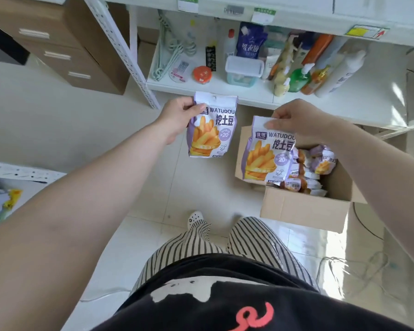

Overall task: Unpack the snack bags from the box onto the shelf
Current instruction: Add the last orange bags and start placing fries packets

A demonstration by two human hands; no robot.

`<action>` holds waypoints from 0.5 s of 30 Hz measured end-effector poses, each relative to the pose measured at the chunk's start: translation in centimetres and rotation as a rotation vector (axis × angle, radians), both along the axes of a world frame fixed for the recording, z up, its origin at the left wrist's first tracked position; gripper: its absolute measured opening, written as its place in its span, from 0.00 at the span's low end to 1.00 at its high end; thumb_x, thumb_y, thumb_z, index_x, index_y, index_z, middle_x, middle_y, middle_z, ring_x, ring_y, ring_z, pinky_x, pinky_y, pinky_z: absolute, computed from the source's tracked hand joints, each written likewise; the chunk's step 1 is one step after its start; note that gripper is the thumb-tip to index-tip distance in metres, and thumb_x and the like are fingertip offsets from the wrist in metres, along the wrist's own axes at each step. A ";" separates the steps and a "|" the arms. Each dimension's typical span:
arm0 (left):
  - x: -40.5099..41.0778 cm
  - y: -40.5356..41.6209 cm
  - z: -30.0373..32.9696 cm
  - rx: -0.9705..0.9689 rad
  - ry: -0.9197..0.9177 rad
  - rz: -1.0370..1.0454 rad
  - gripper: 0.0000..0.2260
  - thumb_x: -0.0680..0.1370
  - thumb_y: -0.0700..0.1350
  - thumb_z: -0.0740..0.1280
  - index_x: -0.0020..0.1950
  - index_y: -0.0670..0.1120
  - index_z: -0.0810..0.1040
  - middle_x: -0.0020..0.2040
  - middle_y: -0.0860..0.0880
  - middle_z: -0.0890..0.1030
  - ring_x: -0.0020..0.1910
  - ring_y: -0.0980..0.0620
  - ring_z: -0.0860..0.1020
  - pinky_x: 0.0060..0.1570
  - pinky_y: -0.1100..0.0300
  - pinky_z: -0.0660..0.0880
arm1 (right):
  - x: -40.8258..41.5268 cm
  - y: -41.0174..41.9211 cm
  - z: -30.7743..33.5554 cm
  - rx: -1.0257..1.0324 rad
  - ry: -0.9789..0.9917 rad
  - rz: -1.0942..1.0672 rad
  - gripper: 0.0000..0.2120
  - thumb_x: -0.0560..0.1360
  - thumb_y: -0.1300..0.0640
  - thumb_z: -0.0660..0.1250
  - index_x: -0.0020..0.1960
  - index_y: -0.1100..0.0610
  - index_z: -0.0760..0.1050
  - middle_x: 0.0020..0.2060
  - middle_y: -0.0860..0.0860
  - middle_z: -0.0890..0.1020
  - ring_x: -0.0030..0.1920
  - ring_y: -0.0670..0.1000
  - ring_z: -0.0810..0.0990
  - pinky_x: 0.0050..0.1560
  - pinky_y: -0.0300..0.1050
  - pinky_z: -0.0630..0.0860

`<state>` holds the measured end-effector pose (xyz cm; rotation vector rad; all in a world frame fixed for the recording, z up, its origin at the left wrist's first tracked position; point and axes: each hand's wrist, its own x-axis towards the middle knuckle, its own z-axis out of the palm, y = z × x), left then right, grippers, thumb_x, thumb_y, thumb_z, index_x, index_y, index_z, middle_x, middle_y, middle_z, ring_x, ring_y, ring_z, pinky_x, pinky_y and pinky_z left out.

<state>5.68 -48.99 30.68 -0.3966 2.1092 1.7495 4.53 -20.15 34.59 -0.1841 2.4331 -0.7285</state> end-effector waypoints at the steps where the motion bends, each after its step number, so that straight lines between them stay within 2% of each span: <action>1: -0.8 -0.6 0.1 0.001 0.006 0.007 0.06 0.79 0.41 0.67 0.54 0.44 0.80 0.42 0.51 0.83 0.37 0.57 0.80 0.43 0.63 0.78 | -0.6 -0.7 0.5 -0.001 -0.003 0.005 0.14 0.76 0.48 0.70 0.33 0.51 0.75 0.26 0.47 0.70 0.29 0.49 0.67 0.32 0.43 0.63; 6: -5.1 -2.5 1.2 0.023 0.041 0.009 0.07 0.79 0.42 0.67 0.56 0.44 0.80 0.45 0.49 0.83 0.39 0.56 0.81 0.44 0.62 0.78 | -4.7 -2.8 2.6 0.037 -0.002 0.021 0.14 0.76 0.47 0.69 0.37 0.55 0.76 0.27 0.48 0.69 0.29 0.47 0.67 0.31 0.40 0.62; 8: -7.2 -2.8 1.8 0.013 0.058 0.022 0.08 0.79 0.42 0.66 0.57 0.43 0.80 0.46 0.48 0.83 0.39 0.57 0.81 0.43 0.63 0.78 | -7.0 -3.2 3.2 0.036 -0.001 0.016 0.16 0.76 0.48 0.69 0.34 0.53 0.73 0.27 0.47 0.68 0.28 0.46 0.66 0.30 0.40 0.62; 12: -11.8 -3.1 3.5 0.017 0.090 0.056 0.07 0.79 0.41 0.66 0.56 0.43 0.80 0.44 0.49 0.83 0.36 0.59 0.82 0.41 0.64 0.78 | -12.2 -4.1 4.7 0.022 0.006 0.026 0.14 0.76 0.50 0.70 0.35 0.53 0.73 0.26 0.48 0.67 0.19 0.40 0.66 0.21 0.30 0.59; 15: -14.9 -3.3 4.5 0.001 0.107 0.051 0.08 0.80 0.42 0.65 0.56 0.42 0.79 0.44 0.49 0.83 0.37 0.57 0.81 0.40 0.64 0.78 | -15.9 -4.3 5.4 0.005 0.015 0.001 0.13 0.76 0.50 0.71 0.36 0.55 0.74 0.27 0.49 0.67 0.19 0.40 0.67 0.19 0.29 0.60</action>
